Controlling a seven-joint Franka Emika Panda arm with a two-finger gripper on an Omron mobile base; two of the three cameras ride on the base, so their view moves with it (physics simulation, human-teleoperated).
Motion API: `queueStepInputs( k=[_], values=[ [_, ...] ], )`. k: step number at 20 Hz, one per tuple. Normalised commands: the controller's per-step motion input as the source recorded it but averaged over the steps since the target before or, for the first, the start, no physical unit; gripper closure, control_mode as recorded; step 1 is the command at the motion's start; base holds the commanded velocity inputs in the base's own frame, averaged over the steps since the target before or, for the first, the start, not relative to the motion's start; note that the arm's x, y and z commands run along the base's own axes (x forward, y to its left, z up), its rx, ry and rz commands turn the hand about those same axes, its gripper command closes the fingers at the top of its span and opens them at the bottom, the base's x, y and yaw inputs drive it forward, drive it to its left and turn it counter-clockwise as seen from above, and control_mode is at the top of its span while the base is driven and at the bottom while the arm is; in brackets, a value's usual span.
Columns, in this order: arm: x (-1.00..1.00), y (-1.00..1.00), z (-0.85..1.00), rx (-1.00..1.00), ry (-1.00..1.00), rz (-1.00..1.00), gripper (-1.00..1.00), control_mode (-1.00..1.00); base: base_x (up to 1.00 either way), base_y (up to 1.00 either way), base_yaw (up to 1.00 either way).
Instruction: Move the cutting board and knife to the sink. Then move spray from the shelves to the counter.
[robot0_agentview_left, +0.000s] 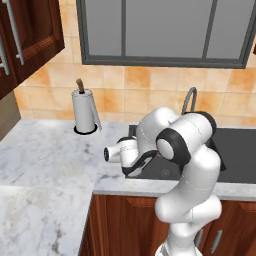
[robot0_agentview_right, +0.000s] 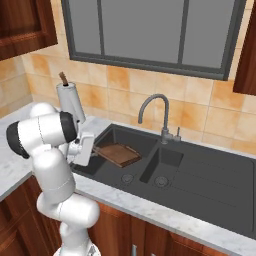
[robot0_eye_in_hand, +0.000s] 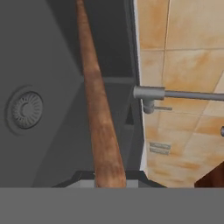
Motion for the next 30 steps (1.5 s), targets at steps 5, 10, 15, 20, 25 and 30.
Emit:
queueStepInputs(
  k=[5,10,15,20,25,30],
  values=[
    [0.21,-0.06,-0.18,0.03,0.0,-0.02,1.0,-1.0,0.0,0.0,0.0],
    [0.21,-0.06,-0.22,0.03,0.0,-0.03,1.0,-1.0,0.0,0.0,0.0],
    [0.31,-0.03,-0.24,0.01,0.0,-0.04,1.0,-1.0,0.0,0.0,0.0],
    [0.37,0.0,-0.25,0.0,0.0,-0.05,1.0,-1.0,0.0,0.0,0.0],
    [0.43,0.0,-0.3,0.0,0.0,-0.04,1.0,-1.0,0.0,0.0,0.0],
    [0.33,0.0,-0.36,0.0,0.03,-0.05,1.0,-1.0,0.0,0.0,0.0]
  ],
)
